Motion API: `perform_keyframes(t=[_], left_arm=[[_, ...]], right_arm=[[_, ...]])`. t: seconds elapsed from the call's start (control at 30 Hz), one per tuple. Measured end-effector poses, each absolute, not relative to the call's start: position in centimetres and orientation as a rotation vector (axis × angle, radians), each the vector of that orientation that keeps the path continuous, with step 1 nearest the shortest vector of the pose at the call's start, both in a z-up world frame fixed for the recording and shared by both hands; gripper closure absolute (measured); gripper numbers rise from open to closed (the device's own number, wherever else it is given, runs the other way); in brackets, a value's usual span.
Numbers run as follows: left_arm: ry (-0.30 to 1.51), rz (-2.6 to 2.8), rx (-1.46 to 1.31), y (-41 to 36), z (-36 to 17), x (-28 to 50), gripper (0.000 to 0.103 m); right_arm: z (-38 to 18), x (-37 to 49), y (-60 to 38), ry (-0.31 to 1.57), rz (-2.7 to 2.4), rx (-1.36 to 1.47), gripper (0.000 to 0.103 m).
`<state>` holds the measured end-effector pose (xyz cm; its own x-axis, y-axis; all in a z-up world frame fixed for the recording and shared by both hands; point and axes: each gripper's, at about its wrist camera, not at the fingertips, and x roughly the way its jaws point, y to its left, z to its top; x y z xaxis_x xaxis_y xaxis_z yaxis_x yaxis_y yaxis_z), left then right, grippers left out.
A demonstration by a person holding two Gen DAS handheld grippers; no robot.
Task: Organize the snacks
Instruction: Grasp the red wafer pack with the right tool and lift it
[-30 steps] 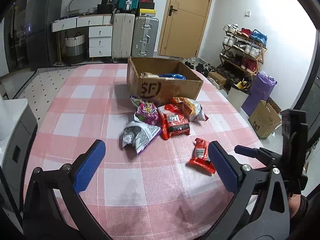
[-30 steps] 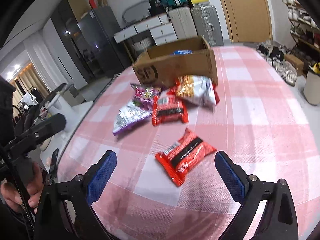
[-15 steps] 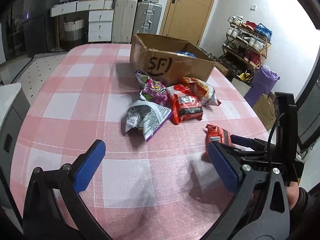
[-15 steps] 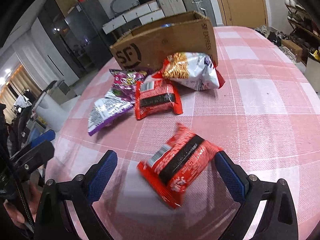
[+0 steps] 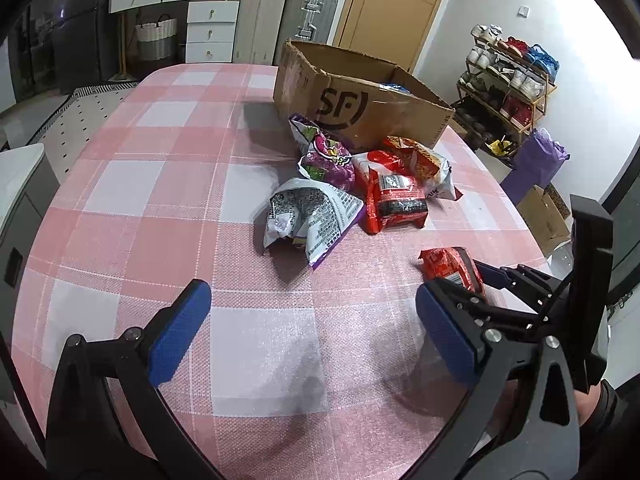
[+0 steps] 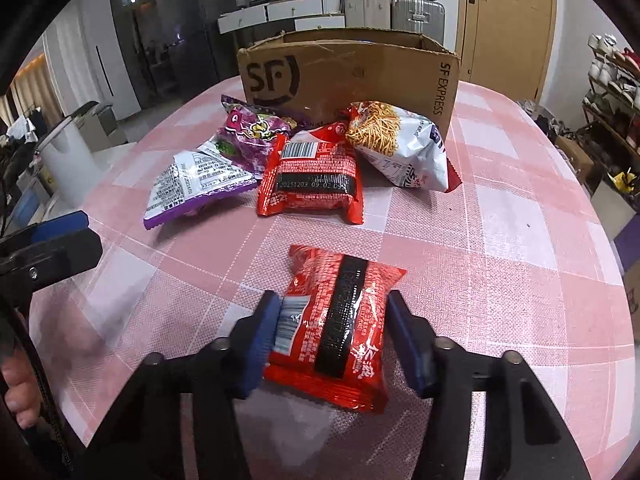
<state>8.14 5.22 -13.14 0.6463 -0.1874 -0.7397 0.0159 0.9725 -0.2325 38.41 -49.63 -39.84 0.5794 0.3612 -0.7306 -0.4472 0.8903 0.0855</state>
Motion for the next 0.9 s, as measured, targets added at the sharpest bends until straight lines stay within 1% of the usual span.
perform_keyframes(t=[0.13, 0.53, 0.9], left_arm=[[0.857, -0.106, -0.205, 5.1, -12.7, 7.7, 0.001], [0.878, -0.067, -0.196, 5.0, -12.4, 7.5, 0.001], [0.924, -0.016, -0.179, 4.8, -13.6, 11.9, 0.001]], right_arm=[[-39.7, 38.5, -50.8, 0.836, 0.510, -0.047, 0.056], [-38.3, 36.5, -53.7, 0.778, 0.601, 0.081, 0.056], [-38.3, 36.2, -55.7, 0.754, 0.697, 0.199, 0.056]])
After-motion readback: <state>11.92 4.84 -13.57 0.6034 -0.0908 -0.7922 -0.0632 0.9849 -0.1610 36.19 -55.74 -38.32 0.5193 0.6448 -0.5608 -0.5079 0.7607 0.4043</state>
